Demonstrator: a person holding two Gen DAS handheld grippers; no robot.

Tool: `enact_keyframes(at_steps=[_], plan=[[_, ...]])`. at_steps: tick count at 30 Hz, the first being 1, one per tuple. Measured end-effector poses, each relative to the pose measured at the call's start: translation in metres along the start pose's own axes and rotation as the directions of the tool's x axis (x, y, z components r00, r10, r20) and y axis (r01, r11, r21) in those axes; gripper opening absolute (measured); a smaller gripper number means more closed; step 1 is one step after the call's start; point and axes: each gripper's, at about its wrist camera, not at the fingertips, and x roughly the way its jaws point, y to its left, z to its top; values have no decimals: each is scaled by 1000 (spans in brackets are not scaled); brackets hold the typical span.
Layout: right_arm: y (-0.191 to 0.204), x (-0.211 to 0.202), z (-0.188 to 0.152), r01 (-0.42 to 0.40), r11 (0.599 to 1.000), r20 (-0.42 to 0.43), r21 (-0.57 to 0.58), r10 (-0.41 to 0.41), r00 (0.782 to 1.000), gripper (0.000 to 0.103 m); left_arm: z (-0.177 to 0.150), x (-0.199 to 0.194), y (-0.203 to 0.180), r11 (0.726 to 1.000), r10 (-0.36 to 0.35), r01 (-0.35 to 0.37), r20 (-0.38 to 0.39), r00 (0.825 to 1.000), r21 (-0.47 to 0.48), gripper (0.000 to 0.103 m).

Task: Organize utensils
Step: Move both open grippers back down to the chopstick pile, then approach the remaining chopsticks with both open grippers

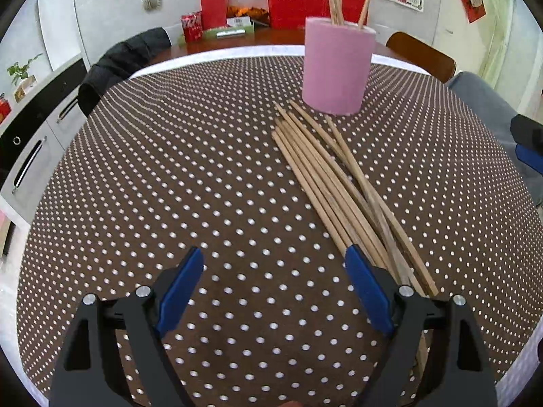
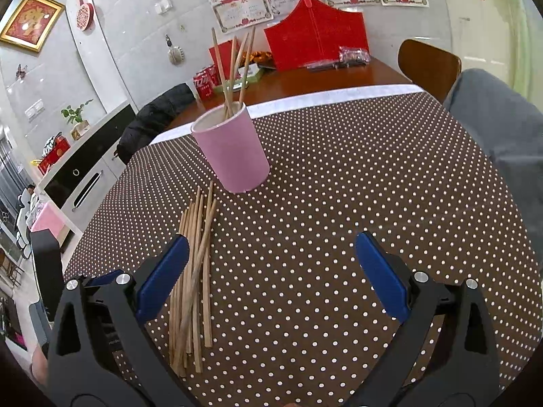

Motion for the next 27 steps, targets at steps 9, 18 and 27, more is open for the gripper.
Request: enact_keyframes(at_steps=[9, 18, 27], plan=[[-7, 10, -6, -8, 1000, -34, 13, 8, 999, 97, 3, 13, -4, 999, -10, 9, -22, 1000, -48, 85], [-10, 18, -7, -12, 1000, -65, 4, 12, 998, 97, 0, 18, -4, 995, 72, -72, 4, 997, -68, 90], [22, 54, -24, -48, 981, -219, -190, 5, 976, 97, -7, 13, 12, 995, 52, -52, -2, 999, -84, 90]])
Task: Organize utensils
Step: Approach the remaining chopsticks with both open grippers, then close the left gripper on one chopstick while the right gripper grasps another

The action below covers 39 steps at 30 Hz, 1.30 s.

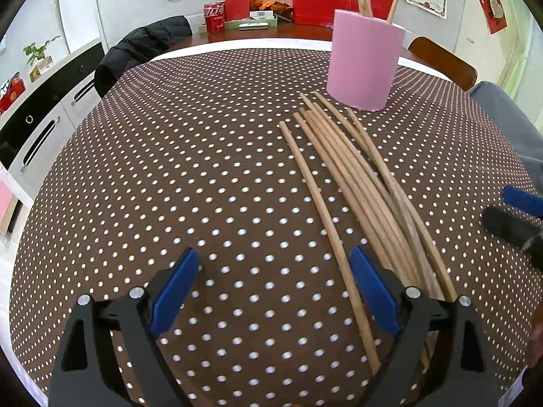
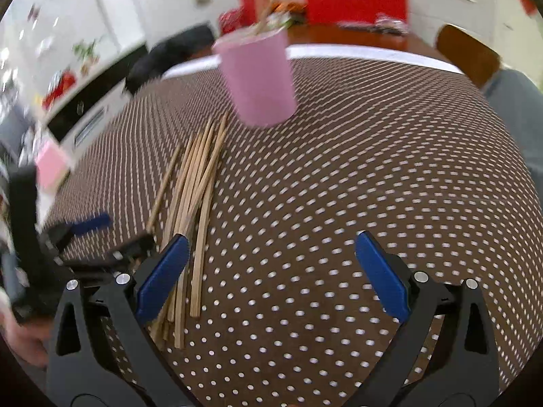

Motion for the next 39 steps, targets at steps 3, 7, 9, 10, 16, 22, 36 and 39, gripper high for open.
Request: enact_keyframes(at_steps=[3, 7, 9, 10, 16, 22, 36, 39], plan=[[14, 18, 0, 9, 998, -43, -70, -12, 999, 96, -2, -1, 6, 1000, -4, 4, 7, 1000, -1, 90], [22, 35, 1, 37, 991, -73, -130, -47, 996, 92, -4, -2, 10, 1000, -4, 4, 16, 1000, 2, 90], [27, 42, 2, 76, 981, -78, -177, -91, 993, 90, -3, -2, 10, 1000, -4, 4, 17, 1000, 0, 90], [29, 44, 3, 84, 978, -70, -193, -99, 993, 90, -3, -2, 10, 1000, -3, 3, 17, 1000, 1, 90], [25, 45, 13, 98, 978, -81, -185, -114, 990, 65, 1, 0, 10, 1000, -8, 8, 12, 1000, 11, 90], [30, 61, 38, 54, 978, -95, -202, -74, 993, 58, 15, 10, 8, 999, -1, 1, -10, 1000, 38, 89], [45, 83, 60, 34, 969, -117, -246, -64, 991, 6, 42, 19, 8, 991, -116, 117, -25, 993, 69, 6], [31, 69, 49, -10, 984, -94, -180, -7, 996, 6, 40, 17, 14, 989, -138, 138, -10, 990, 49, 5]])
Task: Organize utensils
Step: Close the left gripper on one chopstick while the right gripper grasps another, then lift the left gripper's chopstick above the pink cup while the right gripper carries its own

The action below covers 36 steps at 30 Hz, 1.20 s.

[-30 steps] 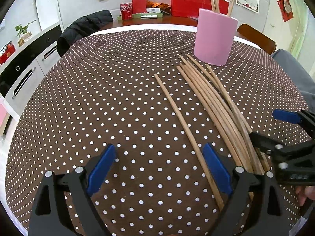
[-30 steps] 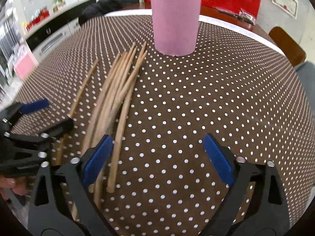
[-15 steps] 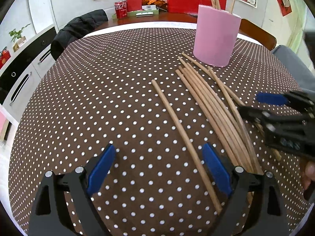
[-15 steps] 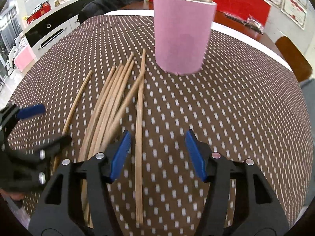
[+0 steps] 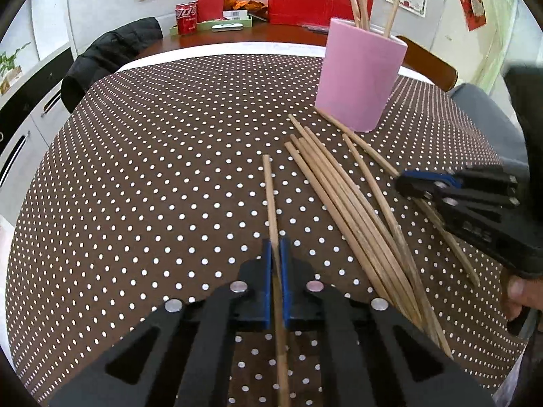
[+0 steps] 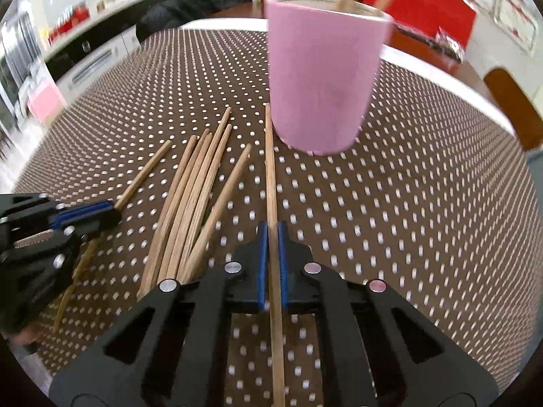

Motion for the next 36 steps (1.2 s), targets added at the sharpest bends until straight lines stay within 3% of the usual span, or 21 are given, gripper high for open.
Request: enact_keyframes(at_steps=[9, 13, 18, 27, 30, 34, 36], plan=[[-16, -44, -34, -114, 988, 114, 103, 102, 988, 6, -2, -24, 3, 999, -14, 17, 88, 996, -33, 5], [-15, -45, -43, -99, 991, 73, 86, 93, 993, 6, 0, -30, 6, 999, -6, 9, 99, 995, -31, 5], [1, -29, -51, -54, 998, -42, 12, 55, 998, 7, -6, -22, 11, 999, 1, 2, 71, 998, -38, 5], [13, -10, -19, -3, 1000, -56, -1, 3, 998, 12, -5, -21, 11, 999, 3, 0, 74, 997, -39, 5], [18, -6, -9, 8, 999, -61, -37, -10, 998, 6, -2, -23, 14, 999, 4, 0, 84, 996, -47, 5], [17, -16, -16, -57, 998, -7, 13, 58, 998, 6, -2, -32, 21, 998, -3, 10, 114, 993, -66, 5], [12, -31, -21, -113, 993, 59, 46, 110, 992, 6, 1, -39, 24, 996, -18, 29, 141, 990, -79, 5]])
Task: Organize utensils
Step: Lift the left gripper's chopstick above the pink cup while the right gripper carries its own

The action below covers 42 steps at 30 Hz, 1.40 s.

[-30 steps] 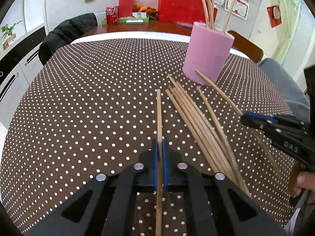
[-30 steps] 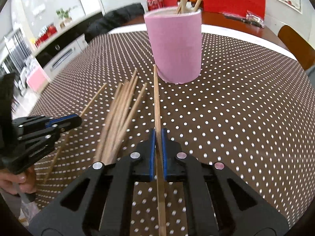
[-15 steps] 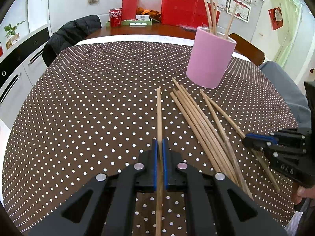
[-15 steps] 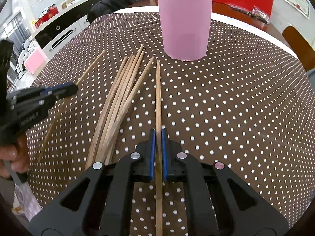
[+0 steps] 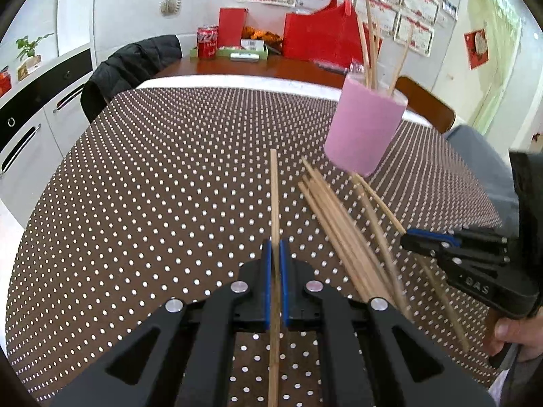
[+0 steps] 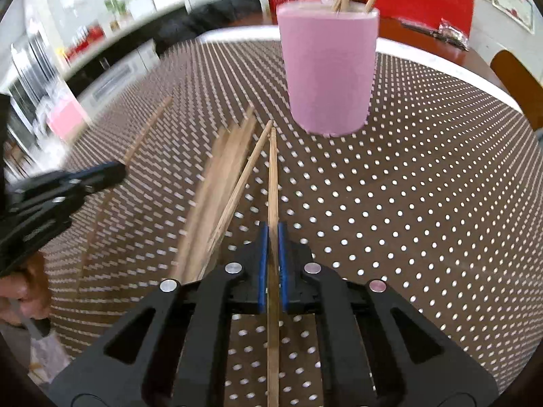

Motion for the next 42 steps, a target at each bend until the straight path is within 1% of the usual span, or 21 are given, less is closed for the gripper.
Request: enact_keyframes(at_steps=[3, 5, 7, 10, 12, 14, 17, 18, 19, 24, 26, 27, 29, 30, 31, 32, 33, 34, 37, 41, 42], plan=[[-3, -22, 0, -48, 998, 85, 31, 46, 995, 6, 9, -11, 0, 1000, -21, 22, 48, 999, -6, 5], [-5, -39, 4, -94, 995, 154, 45, 86, 984, 6, 20, -20, -3, 999, -44, 44, 88, 995, -3, 5], [-8, -48, 9, -99, 994, 188, 51, 88, 978, 6, 30, -27, -7, 999, -53, 52, 120, 991, 11, 5], [-13, -55, 15, -115, 992, 212, 58, 101, 972, 6, 43, -34, -13, 998, -63, 60, 154, 986, 23, 5], [-15, -62, 17, -133, 989, 243, 65, 113, 963, 6, 51, -38, -17, 997, -79, 75, 181, 980, 29, 5], [-15, -74, 21, -141, 988, 299, 63, 116, 947, 6, 58, -42, -22, 995, -96, 90, 207, 974, 37, 5], [-21, -89, 38, -147, 987, 383, 68, 111, 917, 6, 76, -50, -30, 990, -143, 135, 257, 956, 48, 5], [-21, -96, 42, -144, 987, 420, 65, 104, 902, 6, 84, -51, -34, 987, -157, 148, 279, 947, 55, 5], [-22, -102, 49, -142, 988, 453, 61, 99, 886, 6, 95, -52, -37, 984, -177, 166, 310, 934, 61, 5], [-28, -121, 85, -140, 988, 571, 62, 81, 817, 6, 139, -55, -51, 964, -264, 255, 401, 877, 77, 5], [-29, -125, 98, -142, 988, 604, 62, 76, 793, 6, 156, -57, -57, 953, -299, 289, 439, 847, 91, 5], [-32, -128, 106, -139, 988, 627, 64, 68, 776, 6, 166, -59, -60, 948, -314, 303, 465, 828, 101, 5], [-34, -133, 117, -135, 989, 661, 68, 57, 748, 6, 178, -60, -65, 939, -336, 323, 494, 802, 115, 5], [-36, -135, 125, -130, 989, 684, 71, 47, 728, 6, 183, -61, -68, 936, -345, 330, 508, 789, 122, 5], [-39, -138, 129, -127, 989, 697, 73, 41, 716, 6, 190, -60, -72, 930, -358, 341, 528, 770, 133, 5], [-41, -140, 134, -127, 989, 712, 74, 37, 702, 6, 192, -61, -73, 927, -366, 348, 538, 759, 140, 5], [-44, -142, 140, -131, 988, 728, 77, 34, 685, 6, 197, -59, -76, 922, -378, 357, 552, 743, 150, 5], [-47, -142, 146, -126, 989, 744, 80, 25, 668, 6, 200, -58, -78, 919, -383, 361, 561, 734, 156, 5], [-52, -136, 159, -109, 991, 776, 79, 8, 631, 6, 206, -49, -85, 911, -404, 368, 590, 699, 188, 5], [-58, -127, 171, -101, 992, 804, 72, 2, 594, 6, 210, -27, -92, 910, -409, 354, 613, 676, 217, 5], [-60, -124, 174, -98, 993, 814, 69, 0, 581, 6, 210, -23, -93, 909, -410, 352, 618, 671, 223, 5]])
